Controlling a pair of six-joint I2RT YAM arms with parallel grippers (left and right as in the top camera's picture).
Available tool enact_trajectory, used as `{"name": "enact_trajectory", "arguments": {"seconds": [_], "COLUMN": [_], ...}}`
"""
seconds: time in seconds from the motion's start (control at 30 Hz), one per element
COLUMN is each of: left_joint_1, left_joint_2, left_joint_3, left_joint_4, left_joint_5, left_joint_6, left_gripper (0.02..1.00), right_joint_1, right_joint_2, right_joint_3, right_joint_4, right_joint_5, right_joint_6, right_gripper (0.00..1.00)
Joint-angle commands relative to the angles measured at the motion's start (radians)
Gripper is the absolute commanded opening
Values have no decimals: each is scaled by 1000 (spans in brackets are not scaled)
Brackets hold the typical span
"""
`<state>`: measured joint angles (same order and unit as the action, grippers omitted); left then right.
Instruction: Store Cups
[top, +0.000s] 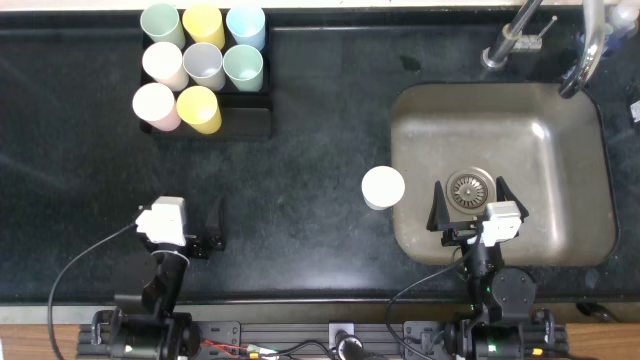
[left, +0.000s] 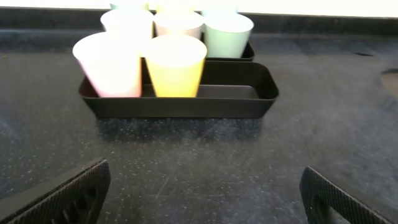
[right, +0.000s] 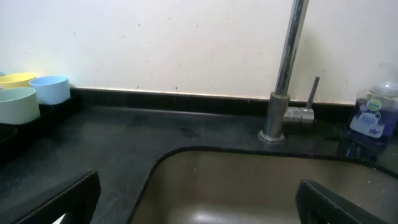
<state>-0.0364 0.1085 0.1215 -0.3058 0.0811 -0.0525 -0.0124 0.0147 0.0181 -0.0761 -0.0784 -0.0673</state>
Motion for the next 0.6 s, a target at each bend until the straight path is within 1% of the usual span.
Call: {"name": "enact_trajectory", "arguments": {"seconds": [0.03, 0.13, 0.2, 0.27, 0.4, 0.6], "left_joint_1": [20, 19, 19, 13, 2, 3], "left_joint_2": [-42, -51, -56, -74, -106, -106], "left_joint_3": [-31, -31, -36, -58, -116, -114], "left_joint_4": [14, 14, 35, 103, 241, 255], "left_joint_5": [14, -10, -8, 9, 9, 4], "left_joint_6": [3, 3, 3, 3, -2, -1], "left_gripper": [1000, 998, 1000, 1000, 1000, 1000], "right_joint_1": [-1, -1, -1, -1, -1, -1], "right_joint_2": [-11, -11, -11, -11, -11, -11], "right_joint_3": [-13, -13, -13, -13, -13, -13], "right_joint_4": [5, 5, 5, 5, 5, 5], "right_joint_5": [-2, -2, -2, -2, -2, -2], "right_joint_6": [3, 3, 3, 3, 3, 3], "right_gripper": [998, 996, 996, 996, 996, 996]}}
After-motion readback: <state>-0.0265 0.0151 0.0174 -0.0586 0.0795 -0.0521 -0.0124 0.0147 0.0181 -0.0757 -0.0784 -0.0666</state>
